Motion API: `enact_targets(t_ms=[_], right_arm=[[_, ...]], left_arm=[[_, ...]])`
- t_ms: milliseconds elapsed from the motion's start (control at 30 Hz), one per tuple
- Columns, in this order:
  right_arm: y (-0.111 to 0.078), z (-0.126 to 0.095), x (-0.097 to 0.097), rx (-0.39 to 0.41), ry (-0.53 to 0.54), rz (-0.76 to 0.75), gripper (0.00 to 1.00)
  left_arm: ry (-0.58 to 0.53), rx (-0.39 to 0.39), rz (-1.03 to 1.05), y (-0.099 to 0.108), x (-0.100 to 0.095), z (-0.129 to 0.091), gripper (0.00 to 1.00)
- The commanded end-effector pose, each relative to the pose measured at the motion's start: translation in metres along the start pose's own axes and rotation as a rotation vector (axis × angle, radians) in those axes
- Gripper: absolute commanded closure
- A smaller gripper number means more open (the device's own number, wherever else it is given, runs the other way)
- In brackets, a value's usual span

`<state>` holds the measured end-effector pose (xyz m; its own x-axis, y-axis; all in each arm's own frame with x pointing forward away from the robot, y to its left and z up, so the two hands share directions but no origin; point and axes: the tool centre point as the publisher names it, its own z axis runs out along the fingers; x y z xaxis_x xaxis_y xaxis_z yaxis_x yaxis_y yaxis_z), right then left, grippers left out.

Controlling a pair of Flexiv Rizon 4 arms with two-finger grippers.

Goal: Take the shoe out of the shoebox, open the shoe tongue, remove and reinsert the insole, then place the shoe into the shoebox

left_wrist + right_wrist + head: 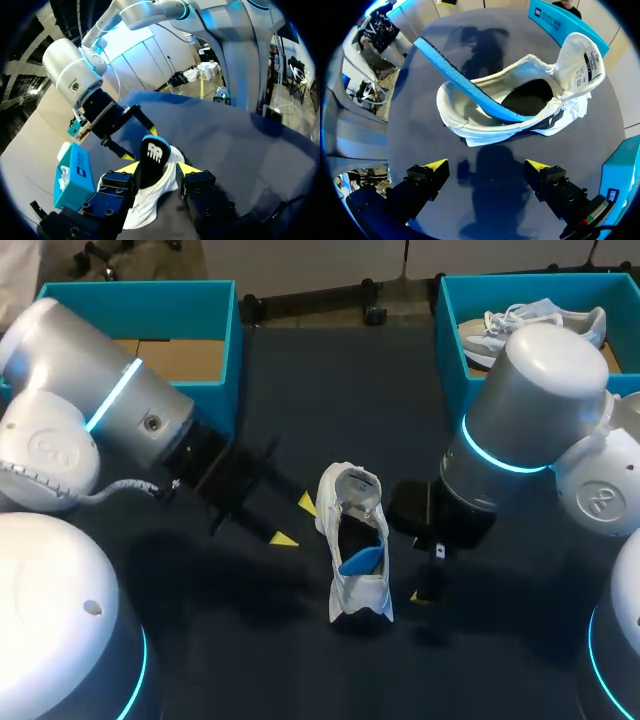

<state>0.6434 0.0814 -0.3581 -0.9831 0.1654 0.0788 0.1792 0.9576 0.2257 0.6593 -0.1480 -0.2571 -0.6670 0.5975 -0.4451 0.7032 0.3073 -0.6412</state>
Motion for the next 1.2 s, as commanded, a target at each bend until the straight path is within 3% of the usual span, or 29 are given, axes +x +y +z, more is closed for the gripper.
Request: enact_targets(t_ms=[33,400,533,667,800,867,1000,1067,1200], right_arm=[[-0.023,-0.026,0.001,-0.007,0.007,-0.005,0.00],[-0.063,-0.054,-0.006,-0.010,0.030,-0.020,0.00],[-0.086,-0.064,-0.007,-0.024,0.023,-0.016,0.00],[-0.100,-0.074,-0.005,-0.026,0.052,0.022,0.00],[-0.100,-0.074,-0.005,-0.026,0.052,0.022,0.00],[-0.100,-0.074,-0.005,-0.026,0.052,0.022,0.00],[-0.100,-0.074,-0.005,-0.026,0.052,0.022,0.00],[-0.100,-0.074,-0.005,-0.026,0.052,0.022,0.00],[-0.100,-0.074,-0.005,-0.026,0.052,0.022,0.00]], left_arm=[[0.080,0.000,0.002,0.005,-0.015,0.002,0.55],[0.238,-0.075,0.078,0.010,-0.022,0.001,0.53],[0.321,-0.111,0.113,0.009,-0.027,-0.006,0.55],[0.354,-0.126,0.136,0.005,-0.032,-0.016,0.33],[0.413,-0.135,0.173,0.002,-0.032,-0.025,0.25],[0.460,-0.148,0.189,0.003,-0.033,-0.031,0.04],[0.542,-0.166,0.213,0.005,-0.034,-0.035,0.09],[0.589,-0.174,0.223,0.006,-0.036,-0.035,0.07],[0.633,-0.192,0.239,0.009,-0.044,-0.029,0.19]])
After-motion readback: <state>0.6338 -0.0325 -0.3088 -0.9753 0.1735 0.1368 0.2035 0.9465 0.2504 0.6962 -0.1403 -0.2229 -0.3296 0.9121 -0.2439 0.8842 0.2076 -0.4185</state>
